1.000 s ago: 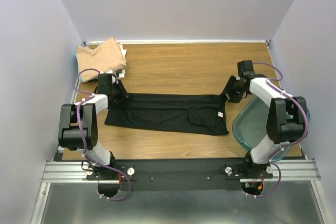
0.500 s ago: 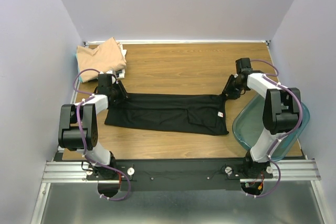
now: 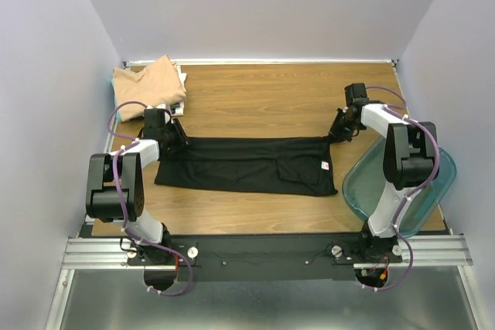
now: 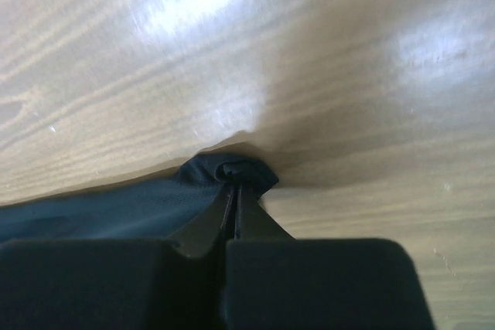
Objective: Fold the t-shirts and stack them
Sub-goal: Fold the tshirt
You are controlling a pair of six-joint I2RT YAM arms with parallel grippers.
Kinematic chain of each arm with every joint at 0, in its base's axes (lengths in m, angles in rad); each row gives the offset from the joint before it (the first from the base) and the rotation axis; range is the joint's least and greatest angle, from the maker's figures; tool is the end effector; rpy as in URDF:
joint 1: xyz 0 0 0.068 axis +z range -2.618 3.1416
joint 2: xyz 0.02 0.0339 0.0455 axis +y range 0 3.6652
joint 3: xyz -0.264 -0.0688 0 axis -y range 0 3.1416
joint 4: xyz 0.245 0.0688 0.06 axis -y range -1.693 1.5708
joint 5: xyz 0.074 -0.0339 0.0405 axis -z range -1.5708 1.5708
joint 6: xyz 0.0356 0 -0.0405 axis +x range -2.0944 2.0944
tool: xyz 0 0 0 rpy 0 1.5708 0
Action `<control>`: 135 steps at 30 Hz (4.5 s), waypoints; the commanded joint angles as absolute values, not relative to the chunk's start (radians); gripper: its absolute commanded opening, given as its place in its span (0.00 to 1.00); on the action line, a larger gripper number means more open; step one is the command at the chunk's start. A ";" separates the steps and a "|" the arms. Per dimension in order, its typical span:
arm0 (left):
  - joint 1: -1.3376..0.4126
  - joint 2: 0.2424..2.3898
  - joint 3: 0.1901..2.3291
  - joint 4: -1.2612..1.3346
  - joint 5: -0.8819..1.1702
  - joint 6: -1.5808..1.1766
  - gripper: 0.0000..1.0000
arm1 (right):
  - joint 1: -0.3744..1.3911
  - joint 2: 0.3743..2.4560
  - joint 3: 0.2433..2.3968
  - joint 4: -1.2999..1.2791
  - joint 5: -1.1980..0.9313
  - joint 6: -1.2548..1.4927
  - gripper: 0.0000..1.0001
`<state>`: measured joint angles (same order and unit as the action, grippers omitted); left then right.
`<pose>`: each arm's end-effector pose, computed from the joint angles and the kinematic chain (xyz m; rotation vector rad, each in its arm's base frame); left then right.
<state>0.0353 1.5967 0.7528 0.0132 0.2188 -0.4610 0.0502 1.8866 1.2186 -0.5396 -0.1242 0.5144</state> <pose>0.3079 0.0031 0.1539 -0.4952 2.3751 -0.4589 0.3697 0.0230 0.1576 0.6153 2.7427 0.3116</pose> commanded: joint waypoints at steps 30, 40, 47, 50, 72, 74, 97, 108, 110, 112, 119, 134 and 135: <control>0.011 1.483 0.839 -0.144 0.285 -0.410 0.59 | 0.382 1.710 1.295 -0.583 -0.169 0.405 0.54; 0.011 1.479 0.819 -0.147 0.288 -0.400 0.58 | 0.518 1.749 1.160 -0.522 -0.057 0.476 0.47; 0.011 1.476 0.804 -0.147 0.285 -0.400 0.58 | 0.520 1.795 1.167 -0.512 -0.061 0.451 0.46; 0.012 1.473 0.801 -0.146 0.285 -0.402 0.58 | 0.528 1.796 1.161 -0.512 -0.068 0.448 0.46; 0.012 1.497 0.796 -0.133 0.291 -0.399 0.58 | 0.615 1.802 1.143 -0.515 0.118 0.477 0.27; 0.011 1.499 0.793 -0.133 0.291 -0.397 0.58 | 0.615 1.792 1.146 -0.517 0.126 0.477 0.24; 0.012 1.532 0.792 -0.127 0.313 -0.394 0.58 | 0.624 1.704 1.155 -0.607 0.101 0.472 0.14; 0.012 1.543 0.798 -0.127 0.318 -0.393 0.57 | 0.655 1.690 1.157 -0.678 0.091 0.489 0.14; 0.011 1.545 0.799 -0.127 0.318 -0.391 0.57 | 0.663 1.695 1.164 -0.684 0.086 0.495 0.14; 0.012 1.546 0.799 -0.127 0.318 -0.390 0.58 | 0.669 1.701 1.172 -0.689 0.086 0.500 0.14; 0.012 1.559 0.795 -0.120 0.316 -0.391 0.57 | 0.680 1.735 1.187 -0.699 0.086 0.529 0.25; 0.011 1.582 0.828 -0.121 0.318 -0.390 0.57 | 0.425 1.648 1.120 -0.670 0.169 0.542 0.53; 0.011 1.582 0.825 -0.118 0.316 -0.391 0.58 | 0.396 1.643 1.111 -0.660 0.155 0.528 0.53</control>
